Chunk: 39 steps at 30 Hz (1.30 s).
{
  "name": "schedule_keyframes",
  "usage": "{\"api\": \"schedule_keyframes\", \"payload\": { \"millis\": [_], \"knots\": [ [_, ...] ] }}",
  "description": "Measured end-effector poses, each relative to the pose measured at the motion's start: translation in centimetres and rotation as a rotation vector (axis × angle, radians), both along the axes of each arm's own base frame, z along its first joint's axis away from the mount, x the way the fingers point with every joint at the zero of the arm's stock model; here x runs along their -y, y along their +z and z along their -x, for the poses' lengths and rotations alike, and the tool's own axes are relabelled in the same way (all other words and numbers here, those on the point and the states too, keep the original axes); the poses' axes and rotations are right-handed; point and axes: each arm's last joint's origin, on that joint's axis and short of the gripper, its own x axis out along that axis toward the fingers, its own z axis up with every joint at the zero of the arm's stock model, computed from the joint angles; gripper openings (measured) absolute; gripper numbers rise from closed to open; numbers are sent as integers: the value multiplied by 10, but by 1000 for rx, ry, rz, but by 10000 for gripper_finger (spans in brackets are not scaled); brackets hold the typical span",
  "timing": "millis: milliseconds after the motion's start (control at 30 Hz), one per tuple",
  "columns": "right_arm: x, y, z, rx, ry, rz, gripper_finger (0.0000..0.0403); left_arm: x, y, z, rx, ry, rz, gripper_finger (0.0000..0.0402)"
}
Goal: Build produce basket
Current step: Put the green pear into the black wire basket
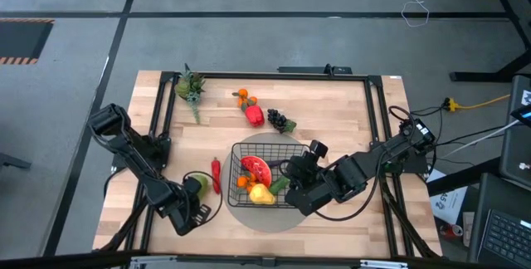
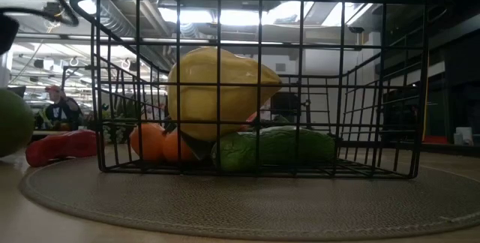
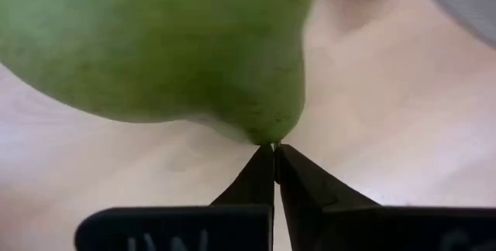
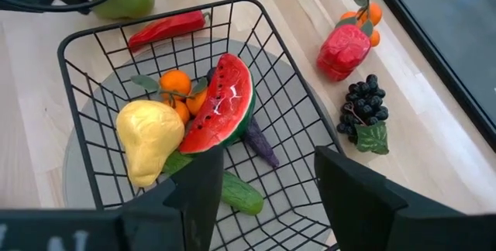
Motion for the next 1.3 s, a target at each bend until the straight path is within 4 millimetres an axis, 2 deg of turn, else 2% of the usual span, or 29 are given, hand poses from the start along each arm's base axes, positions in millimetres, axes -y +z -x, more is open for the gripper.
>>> {"api": "schedule_keyframes", "payload": {
  "millis": [200,467,767,900,1033,1167,1300],
  "knots": [
    [0,0,0,1,-1,1,204,9,27,-6,-7,-8,-30,1],
    [-1,1,-2,21,-2,-10,204,9,86,-5,-54,-19,-207,1],
    [-3,3,-5,66,-2,-36,204,11,147,-25,250,-222,-455,0],
    [-4,5,-8,112,-16,-30,204,3,162,-41,296,-256,-495,0],
    [-2,12,-9,196,-75,44,204,-5,169,-66,356,-341,-510,0],
    [1,32,-5,283,-133,119,204,-18,175,-93,419,-425,-510,0],
    [4,54,7,327,-158,202,204,-33,179,-110,446,-481,-503,0]
  ]
}}
